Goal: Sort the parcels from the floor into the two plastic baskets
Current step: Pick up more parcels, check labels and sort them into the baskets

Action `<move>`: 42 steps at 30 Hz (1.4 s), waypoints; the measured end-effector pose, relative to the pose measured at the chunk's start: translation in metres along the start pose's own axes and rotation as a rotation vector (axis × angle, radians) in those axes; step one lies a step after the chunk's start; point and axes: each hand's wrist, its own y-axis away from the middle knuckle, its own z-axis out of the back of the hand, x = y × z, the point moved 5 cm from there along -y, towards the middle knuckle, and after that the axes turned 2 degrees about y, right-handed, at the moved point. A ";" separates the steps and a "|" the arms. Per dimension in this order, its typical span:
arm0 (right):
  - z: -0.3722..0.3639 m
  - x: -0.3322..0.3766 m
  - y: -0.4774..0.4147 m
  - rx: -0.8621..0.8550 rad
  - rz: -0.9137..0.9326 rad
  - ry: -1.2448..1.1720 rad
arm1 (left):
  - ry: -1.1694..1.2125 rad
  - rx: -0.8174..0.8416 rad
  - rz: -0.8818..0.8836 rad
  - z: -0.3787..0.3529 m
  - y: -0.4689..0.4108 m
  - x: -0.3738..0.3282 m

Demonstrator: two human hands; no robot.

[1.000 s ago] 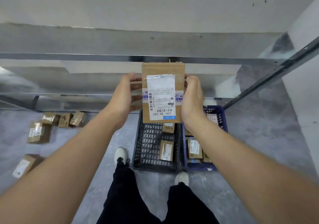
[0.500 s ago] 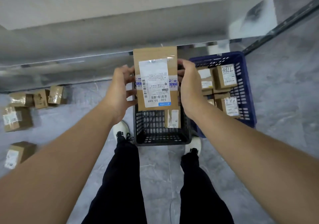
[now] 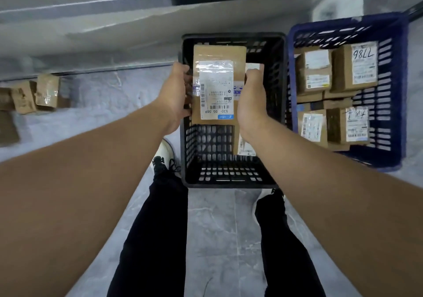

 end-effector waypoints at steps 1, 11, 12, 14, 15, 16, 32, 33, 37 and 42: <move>-0.001 -0.004 -0.009 -0.011 -0.009 0.016 | -0.007 -0.005 0.001 0.000 -0.010 0.003; -0.017 -0.040 -0.091 -0.059 -0.016 0.089 | -0.075 -0.019 -0.057 -0.009 -0.093 0.025; -0.019 -0.044 -0.096 -0.069 -0.018 0.084 | -0.071 -0.015 -0.063 -0.012 -0.100 0.027; -0.021 -0.051 -0.107 -0.077 -0.027 0.052 | -0.065 -0.017 -0.069 -0.016 -0.112 0.033; -0.023 -0.055 -0.112 -0.075 -0.041 0.026 | -0.058 -0.027 -0.068 -0.017 -0.118 0.036; -0.025 -0.058 -0.116 -0.074 -0.063 -0.002 | -0.047 -0.036 -0.065 -0.017 -0.124 0.039; -0.032 -0.121 -0.205 -0.084 -0.164 -0.120 | 0.033 0.006 -0.027 -0.038 -0.224 0.087; -0.034 -0.125 -0.210 -0.075 -0.157 -0.117 | 0.041 0.001 -0.023 -0.038 -0.230 0.090; -0.036 -0.137 -0.227 -0.056 -0.119 -0.089 | 0.032 0.004 -0.023 -0.037 -0.248 0.098; -0.033 -0.144 -0.235 -0.050 -0.085 -0.058 | 0.031 0.018 -0.038 -0.037 -0.259 0.106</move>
